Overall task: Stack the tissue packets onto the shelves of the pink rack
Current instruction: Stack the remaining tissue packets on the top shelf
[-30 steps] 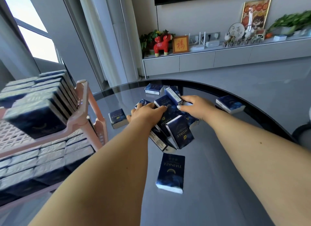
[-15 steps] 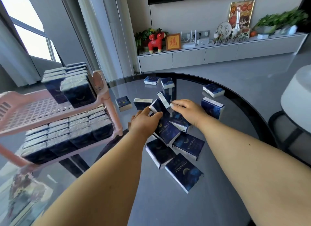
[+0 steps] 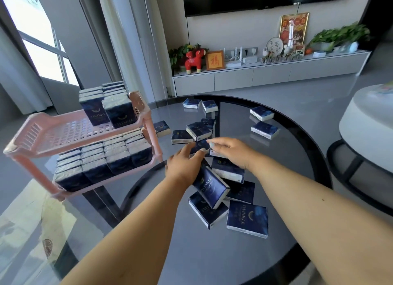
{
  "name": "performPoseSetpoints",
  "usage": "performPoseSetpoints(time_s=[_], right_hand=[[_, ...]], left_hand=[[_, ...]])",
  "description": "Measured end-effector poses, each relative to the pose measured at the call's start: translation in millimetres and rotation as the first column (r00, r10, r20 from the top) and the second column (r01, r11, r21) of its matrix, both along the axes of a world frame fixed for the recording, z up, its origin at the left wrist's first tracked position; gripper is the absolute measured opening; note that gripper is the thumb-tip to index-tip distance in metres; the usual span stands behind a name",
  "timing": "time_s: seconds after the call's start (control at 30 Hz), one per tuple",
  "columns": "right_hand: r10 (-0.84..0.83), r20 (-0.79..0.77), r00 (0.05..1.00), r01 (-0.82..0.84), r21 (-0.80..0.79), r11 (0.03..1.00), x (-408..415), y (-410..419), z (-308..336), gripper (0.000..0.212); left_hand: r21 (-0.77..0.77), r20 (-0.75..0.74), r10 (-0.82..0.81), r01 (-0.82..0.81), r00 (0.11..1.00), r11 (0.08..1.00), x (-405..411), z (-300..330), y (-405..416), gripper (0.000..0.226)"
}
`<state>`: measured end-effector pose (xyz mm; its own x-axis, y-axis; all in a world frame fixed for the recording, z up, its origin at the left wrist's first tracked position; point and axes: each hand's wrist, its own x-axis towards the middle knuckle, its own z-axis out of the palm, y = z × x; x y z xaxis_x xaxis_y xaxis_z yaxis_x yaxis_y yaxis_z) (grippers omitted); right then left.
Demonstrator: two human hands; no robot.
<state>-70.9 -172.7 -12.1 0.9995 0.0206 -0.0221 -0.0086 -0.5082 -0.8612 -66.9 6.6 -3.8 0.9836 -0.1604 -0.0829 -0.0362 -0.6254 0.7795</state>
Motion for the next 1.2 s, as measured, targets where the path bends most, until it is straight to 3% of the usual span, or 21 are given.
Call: performPoseSetpoints(time_s=[0.1,0.2,0.3,0.4,0.47,0.57,0.7,0.8,0.9,1.0,1.13,1.2], right_hand=[[-0.142,0.149,0.979,0.151,-0.054,0.987,-2,-18,13,0.042],[-0.374,0.295,0.879,0.434,-0.171,0.885,8,-60,20,0.038],[-0.477,0.218,0.852,0.524,-0.385,0.760,24,-107,12,0.046],[-0.457,0.049,0.888,0.413,-0.523,0.746,30,-129,0,0.047],[-0.415,0.014,0.910,0.366,-0.500,0.785,34,-125,-6,0.045],[-0.328,0.101,0.939,0.341,-0.378,0.861,42,-99,-10,0.038],[-0.127,0.184,0.975,0.168,-0.232,0.958,57,-71,-10,0.037],[-0.239,0.390,0.889,0.346,-0.231,0.909,88,-91,-7,0.039],[-0.416,0.490,0.766,0.609,-0.347,0.713,117,-131,-3,0.034],[-0.545,0.313,0.778,0.620,-0.528,0.581,137,-171,-5,0.042],[-0.548,0.024,0.836,0.484,-0.503,0.716,150,-188,-14,0.050],[-0.470,0.038,0.882,0.428,-0.484,0.764,158,-175,-16,0.044]], left_hand=[[0.077,0.100,0.019,-0.027,0.995,0.997,4,9,0,0.049],[0.103,0.143,0.019,-0.034,0.990,0.994,11,15,-1,0.051],[0.169,0.168,-0.006,-0.023,0.986,0.985,22,18,-5,0.053],[0.172,0.197,-0.022,-0.013,0.980,0.985,42,20,-12,0.049],[0.155,0.189,-0.010,-0.020,0.982,0.988,57,21,-16,0.052],[0.157,0.188,0.005,-0.035,0.982,0.987,81,22,-22,0.060],[0.156,0.215,0.088,-0.124,0.973,0.980,116,24,-32,0.062],[0.260,0.175,0.225,-0.266,0.958,0.928,145,25,-39,0.063],[0.394,0.075,0.333,-0.335,0.940,0.856,173,24,-43,0.066],[0.479,-0.032,0.410,-0.346,0.911,0.807,196,23,-46,0.067],[0.564,-0.095,0.451,-0.325,0.887,0.759,210,17,-43,0.070],[0.571,-0.060,0.441,-0.332,0.896,0.751,212,13,-39,0.072]])
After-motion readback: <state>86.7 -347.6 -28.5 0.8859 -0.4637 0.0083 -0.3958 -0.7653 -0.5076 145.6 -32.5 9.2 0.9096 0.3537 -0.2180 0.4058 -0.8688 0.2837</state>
